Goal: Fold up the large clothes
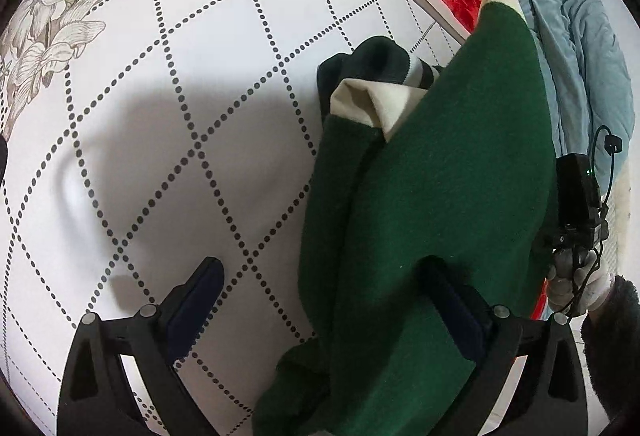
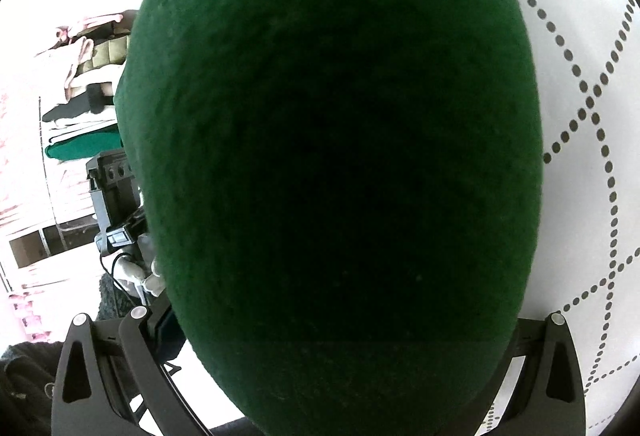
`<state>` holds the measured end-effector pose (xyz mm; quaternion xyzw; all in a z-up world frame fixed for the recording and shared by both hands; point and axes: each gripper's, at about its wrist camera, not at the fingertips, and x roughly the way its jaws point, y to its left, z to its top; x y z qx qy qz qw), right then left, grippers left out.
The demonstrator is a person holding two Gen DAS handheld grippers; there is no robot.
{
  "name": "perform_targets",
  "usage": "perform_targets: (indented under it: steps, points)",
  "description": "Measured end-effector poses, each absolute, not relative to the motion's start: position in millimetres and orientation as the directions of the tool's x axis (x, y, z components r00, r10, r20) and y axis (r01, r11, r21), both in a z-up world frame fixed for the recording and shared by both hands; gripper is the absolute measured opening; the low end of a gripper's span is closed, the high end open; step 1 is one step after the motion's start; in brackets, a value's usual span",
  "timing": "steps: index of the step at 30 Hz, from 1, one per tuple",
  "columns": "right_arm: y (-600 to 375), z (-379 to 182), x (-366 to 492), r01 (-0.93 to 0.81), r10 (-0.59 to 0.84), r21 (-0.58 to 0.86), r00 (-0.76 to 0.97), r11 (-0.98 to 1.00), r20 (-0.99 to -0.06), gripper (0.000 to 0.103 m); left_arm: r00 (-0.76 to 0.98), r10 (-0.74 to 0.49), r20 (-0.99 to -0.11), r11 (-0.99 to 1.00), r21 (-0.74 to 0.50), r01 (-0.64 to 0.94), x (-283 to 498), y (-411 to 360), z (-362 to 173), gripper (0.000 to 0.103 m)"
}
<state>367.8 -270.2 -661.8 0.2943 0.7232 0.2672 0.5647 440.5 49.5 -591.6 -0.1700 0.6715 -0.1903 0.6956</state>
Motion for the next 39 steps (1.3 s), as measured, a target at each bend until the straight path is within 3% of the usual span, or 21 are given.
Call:
perform_targets:
  steps: [4,5,6,7,8,9,10,12,17,26,32,39]
  points:
    - [-278,-663,362,0.127,0.724,0.714,-0.174,0.689,-0.668,0.103,0.050,-0.507,-0.860,0.862,-0.506,0.037,444,47,-589,0.098]
    - [-278,-662,362,0.124,0.721,0.711,-0.165,0.692,-0.673,0.103,0.068,-0.525,-0.848,0.851,-0.524,0.040,443,45,-586,0.088]
    - [-274,-658,361,0.118,0.721,0.712,-0.147,0.692,-0.677,0.101,0.071,-0.563,-0.823,0.826,-0.561,0.052,442,43,-582,0.044]
    - [-273,-654,362,0.113,0.730,0.722,-0.124,0.683,-0.672,0.095,0.072,-0.589,-0.805,0.808,-0.587,0.057,442,39,-578,0.034]
    - [-272,-649,363,0.113,0.741,0.732,-0.102,0.672,-0.664,0.080,0.093,-0.558,-0.824,0.829,-0.552,0.084,441,33,-570,0.030]
    - [-273,-645,361,0.115,0.740,0.731,-0.079,0.673,-0.668,0.073,0.105,-0.546,-0.831,0.837,-0.537,0.103,440,30,-565,0.018]
    - [-274,-641,359,0.113,0.739,0.731,-0.068,0.673,-0.670,0.069,0.121,-0.542,-0.832,0.840,-0.532,0.107,440,30,-560,0.015]
    - [-275,-633,355,0.121,0.742,0.733,-0.041,0.669,-0.670,0.057,0.140,-0.544,-0.828,0.839,-0.535,0.096,441,33,-552,0.010]
    - [-277,-603,347,0.088,0.747,0.747,0.044,0.659,-0.663,0.044,0.193,-0.521,-0.832,0.854,-0.505,0.126,446,36,-518,0.008]
    - [-297,-532,433,-0.016,0.755,0.768,0.201,0.640,-0.624,0.042,0.300,-0.494,-0.816,0.869,-0.455,0.192,523,24,-472,0.007]
    - [-356,-544,514,0.021,0.751,0.777,0.239,0.629,-0.615,0.042,0.306,-0.505,-0.807,0.862,-0.453,0.228,595,-7,-476,0.007]
    - [-416,-601,576,0.127,0.707,0.727,0.169,0.675,-0.686,0.046,0.224,-0.468,-0.855,0.878,-0.421,0.227,653,-37,-528,0.008]
